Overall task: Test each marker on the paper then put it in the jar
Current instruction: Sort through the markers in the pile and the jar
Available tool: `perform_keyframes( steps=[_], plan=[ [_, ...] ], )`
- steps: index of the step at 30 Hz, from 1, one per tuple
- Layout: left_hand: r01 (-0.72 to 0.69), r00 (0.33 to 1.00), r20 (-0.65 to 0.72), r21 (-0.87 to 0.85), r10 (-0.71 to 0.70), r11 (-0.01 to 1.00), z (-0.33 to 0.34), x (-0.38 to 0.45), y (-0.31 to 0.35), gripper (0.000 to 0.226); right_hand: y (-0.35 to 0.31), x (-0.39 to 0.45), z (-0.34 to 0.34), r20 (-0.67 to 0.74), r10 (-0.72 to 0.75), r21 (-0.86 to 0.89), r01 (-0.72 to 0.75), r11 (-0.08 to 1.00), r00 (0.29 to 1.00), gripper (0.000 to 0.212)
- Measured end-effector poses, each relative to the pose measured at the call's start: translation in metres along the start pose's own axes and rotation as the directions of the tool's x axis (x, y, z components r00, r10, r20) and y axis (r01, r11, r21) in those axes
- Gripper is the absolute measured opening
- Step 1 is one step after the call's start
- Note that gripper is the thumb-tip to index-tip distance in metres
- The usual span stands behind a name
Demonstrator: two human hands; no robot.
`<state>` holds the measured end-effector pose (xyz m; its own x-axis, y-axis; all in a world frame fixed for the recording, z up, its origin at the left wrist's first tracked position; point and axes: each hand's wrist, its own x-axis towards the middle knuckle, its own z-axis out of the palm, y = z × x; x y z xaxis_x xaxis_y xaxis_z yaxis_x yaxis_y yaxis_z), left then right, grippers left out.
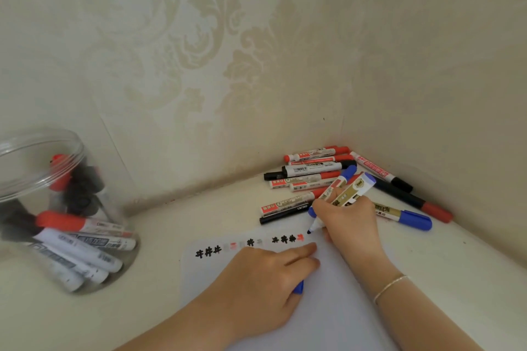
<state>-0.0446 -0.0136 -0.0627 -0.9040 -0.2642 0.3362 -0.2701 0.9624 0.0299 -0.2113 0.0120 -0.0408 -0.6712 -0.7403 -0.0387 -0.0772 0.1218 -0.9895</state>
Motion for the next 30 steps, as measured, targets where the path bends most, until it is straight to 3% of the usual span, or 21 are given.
perform_keyframes(
  steps=[12, 30],
  plan=[
    [0.000, 1.000, 0.014, -0.031, 0.001, 1.000, 0.0000, 0.0020, -0.0016, 0.038, -0.0003, -0.0003, 0.0034, -0.028, -0.015, -0.117, 0.012, 0.993, 0.999, 0.010],
    [-0.006, 1.000, 0.004, -0.044, 0.006, 0.999, 0.0003, 0.0022, -0.0025, 0.040, -0.0013, -0.0013, 0.0039, -0.012, 0.013, -0.120, -0.014, 0.993, 1.000, 0.014]
  ],
)
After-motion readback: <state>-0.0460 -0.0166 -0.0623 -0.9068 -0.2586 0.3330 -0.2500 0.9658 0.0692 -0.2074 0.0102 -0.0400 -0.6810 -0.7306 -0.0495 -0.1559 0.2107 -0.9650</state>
